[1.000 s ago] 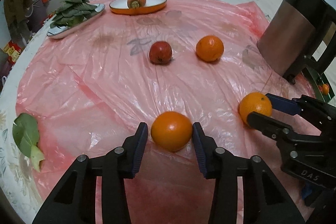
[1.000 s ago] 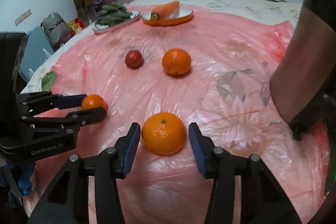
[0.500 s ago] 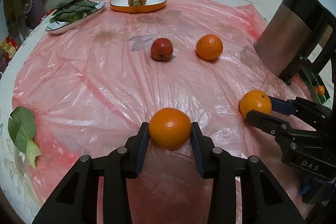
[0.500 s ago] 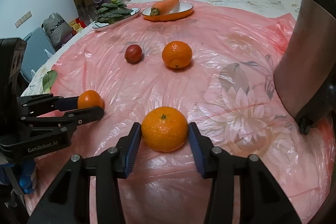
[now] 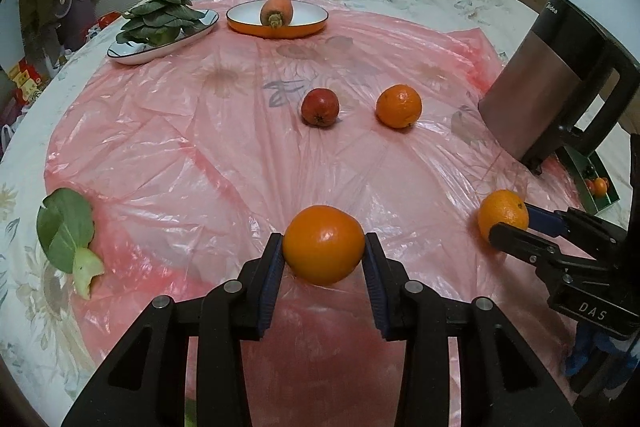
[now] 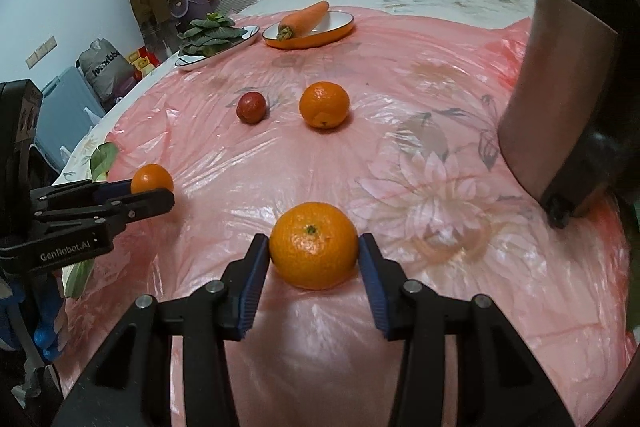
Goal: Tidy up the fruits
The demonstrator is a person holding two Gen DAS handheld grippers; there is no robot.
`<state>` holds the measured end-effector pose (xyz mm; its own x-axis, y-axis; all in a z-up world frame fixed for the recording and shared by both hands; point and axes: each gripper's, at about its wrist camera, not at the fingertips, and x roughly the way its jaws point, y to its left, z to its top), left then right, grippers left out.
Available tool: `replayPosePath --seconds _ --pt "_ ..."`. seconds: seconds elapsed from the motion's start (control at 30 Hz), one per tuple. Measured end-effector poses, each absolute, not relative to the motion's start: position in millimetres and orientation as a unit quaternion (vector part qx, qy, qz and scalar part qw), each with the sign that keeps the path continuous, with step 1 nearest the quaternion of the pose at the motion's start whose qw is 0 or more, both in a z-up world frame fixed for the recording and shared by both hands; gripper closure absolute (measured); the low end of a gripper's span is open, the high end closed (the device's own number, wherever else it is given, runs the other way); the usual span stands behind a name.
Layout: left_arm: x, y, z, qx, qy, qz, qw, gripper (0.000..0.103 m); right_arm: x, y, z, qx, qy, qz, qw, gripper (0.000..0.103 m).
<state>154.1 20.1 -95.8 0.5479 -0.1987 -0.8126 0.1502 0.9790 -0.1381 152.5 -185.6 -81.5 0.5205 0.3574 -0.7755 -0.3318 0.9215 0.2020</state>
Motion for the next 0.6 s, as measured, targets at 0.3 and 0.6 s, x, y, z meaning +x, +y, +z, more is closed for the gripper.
replayPosePath --seconds 0.3,0.6 --pt "138 22 -82 -0.03 0.452 -0.094 0.887 0.069 130 -208 -70 0.018 0.446 0.175 0.878 0.063" --pt "110 21 -72 -0.027 0.449 -0.088 0.889 0.069 100 -228 -56 0.018 0.44 0.15 0.885 0.063"
